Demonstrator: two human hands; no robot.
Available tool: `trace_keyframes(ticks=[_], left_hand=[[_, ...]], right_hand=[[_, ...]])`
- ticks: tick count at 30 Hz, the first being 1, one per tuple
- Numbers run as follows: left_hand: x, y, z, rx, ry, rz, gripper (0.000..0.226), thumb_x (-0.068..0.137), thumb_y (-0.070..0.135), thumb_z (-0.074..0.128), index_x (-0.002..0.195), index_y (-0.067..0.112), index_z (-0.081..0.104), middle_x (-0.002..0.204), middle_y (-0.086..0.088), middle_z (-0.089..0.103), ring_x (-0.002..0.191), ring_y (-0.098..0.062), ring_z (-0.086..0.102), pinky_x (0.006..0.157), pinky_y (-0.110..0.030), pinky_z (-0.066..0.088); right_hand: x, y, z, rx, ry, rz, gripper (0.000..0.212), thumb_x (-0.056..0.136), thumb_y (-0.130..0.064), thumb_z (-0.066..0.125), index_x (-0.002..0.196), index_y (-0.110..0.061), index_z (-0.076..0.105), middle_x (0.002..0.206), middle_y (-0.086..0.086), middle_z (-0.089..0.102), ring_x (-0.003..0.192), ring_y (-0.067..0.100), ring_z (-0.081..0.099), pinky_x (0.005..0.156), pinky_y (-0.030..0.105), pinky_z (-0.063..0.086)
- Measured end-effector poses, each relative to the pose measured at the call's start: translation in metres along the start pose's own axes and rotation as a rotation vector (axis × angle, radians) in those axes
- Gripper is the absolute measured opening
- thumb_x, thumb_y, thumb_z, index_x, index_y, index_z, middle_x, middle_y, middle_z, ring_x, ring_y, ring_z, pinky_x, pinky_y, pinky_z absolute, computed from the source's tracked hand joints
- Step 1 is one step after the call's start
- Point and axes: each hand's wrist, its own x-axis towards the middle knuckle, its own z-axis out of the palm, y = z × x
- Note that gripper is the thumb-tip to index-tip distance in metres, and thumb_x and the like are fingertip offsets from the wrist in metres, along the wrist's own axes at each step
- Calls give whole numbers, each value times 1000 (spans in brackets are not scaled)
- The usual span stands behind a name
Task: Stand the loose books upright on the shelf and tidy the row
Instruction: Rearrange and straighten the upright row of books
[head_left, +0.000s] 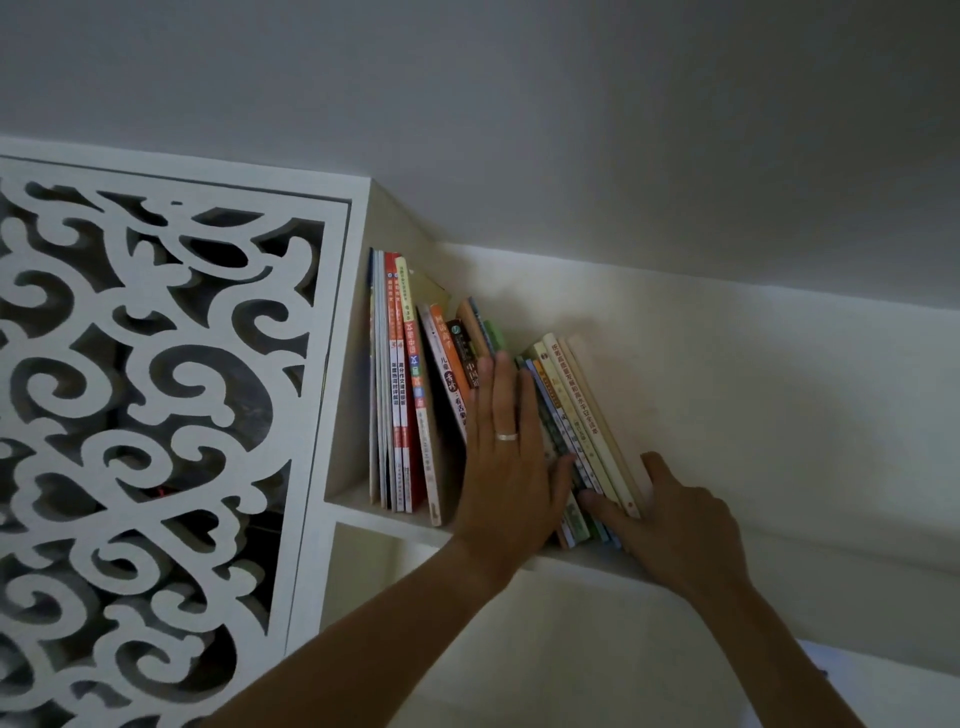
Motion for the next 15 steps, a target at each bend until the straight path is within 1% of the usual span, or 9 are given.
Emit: trace_keyframes(ticks=[2,4,5,7,8,10,11,13,15], left_hand=[[4,-6,0,77,-36,43,86,103,50,48,162,0,10,170,-24,-3,158,-37,-10,129,-53,4],[7,-11,0,112,-66,73,87,104,54,43,162,0,6,170,-25,-6,158,-38,-12,129,-52,1],[9,-12,0,111,-78,82,87,105,55,42,163,1,5,170,-25,-7,158,-39,-12,129,-52,1],[12,-16,-1,85,-83,103,83,107,51,41,163,1,5,170,-24,-7,158,-38,-12,129,-54,6],[13,-20,-3,61,-74,115,80,108,48,41,163,1,6,170,-24,-6,158,-38,-11,129,-55,9],[12,-26,-5,2,-38,123,74,109,40,44,163,2,10,170,-24,-4,159,-37,-7,128,-55,12],[9,-28,-6,-23,-18,110,74,108,39,45,162,2,12,170,-24,-2,159,-36,-5,129,-54,12],[4,-29,-6,-57,25,44,77,107,44,46,162,0,15,170,-23,1,159,-36,-2,130,-51,12],[0,-28,-6,-99,56,-18,77,107,49,41,161,-1,17,171,-22,3,160,-35,1,130,-49,11]], right_hand=[[1,0,2,33,13,9,76,75,-85,49,121,-25,48,63,-13,49,50,5,50,43,23,35],[2,-2,4,64,24,22,71,75,-83,53,115,-24,50,64,-11,52,52,8,51,44,25,38],[3,-4,5,79,31,23,69,76,-83,53,113,-24,50,67,-9,55,54,11,55,47,27,43],[5,-11,9,124,48,32,66,76,-83,54,110,-26,50,78,-4,64,64,20,63,58,34,55],[5,-16,12,143,50,43,65,76,-84,54,108,-27,49,82,-2,66,68,23,65,63,36,57],[5,-24,16,153,55,60,65,74,-86,51,105,-29,47,85,0,65,72,26,65,66,38,58],[5,-27,17,146,61,64,67,73,-88,49,105,-29,46,84,-1,65,71,25,65,65,37,58],[3,-28,18,125,71,52,69,72,-90,46,105,-29,45,81,-4,62,66,21,63,59,31,56],[1,-29,15,102,74,41,67,72,-90,45,103,-30,41,77,-8,56,57,14,56,48,23,44]])
